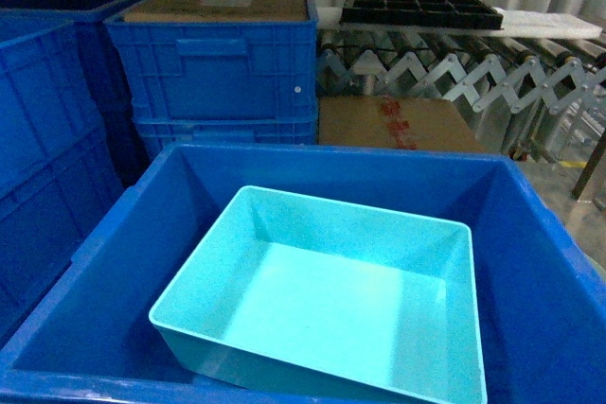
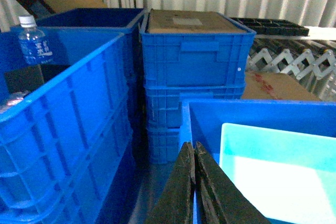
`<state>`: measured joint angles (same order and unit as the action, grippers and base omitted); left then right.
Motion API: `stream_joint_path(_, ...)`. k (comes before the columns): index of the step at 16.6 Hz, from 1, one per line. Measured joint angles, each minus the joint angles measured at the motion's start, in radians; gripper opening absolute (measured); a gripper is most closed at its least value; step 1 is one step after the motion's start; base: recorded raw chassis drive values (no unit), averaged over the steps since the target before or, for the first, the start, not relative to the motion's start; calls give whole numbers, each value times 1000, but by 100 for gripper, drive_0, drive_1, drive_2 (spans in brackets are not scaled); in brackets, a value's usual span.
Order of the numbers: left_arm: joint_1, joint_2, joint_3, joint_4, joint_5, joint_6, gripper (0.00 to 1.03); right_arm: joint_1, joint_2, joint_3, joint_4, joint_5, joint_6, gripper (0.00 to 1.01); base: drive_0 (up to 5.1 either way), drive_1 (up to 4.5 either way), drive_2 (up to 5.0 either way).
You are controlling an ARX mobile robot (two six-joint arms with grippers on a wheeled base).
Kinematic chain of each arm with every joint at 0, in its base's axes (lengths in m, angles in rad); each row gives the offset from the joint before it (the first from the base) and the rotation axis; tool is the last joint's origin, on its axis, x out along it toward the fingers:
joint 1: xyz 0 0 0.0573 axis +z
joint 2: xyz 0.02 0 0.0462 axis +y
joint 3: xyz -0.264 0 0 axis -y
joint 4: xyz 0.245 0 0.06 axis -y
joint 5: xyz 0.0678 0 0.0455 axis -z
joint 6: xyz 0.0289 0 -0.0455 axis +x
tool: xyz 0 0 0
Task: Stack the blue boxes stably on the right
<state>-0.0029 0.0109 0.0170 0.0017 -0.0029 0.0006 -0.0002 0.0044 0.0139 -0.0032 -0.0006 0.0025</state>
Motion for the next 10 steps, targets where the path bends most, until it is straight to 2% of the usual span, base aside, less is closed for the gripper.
stream_joint_path(7,0,0,-2,-6,2,-1,3,0,0,0,-1,0,0,3,0,0,0)
stream_joint_path(10,0,0,-2,-6,2,0,43,0,0,0,-1,0,0,43,0,0,0)
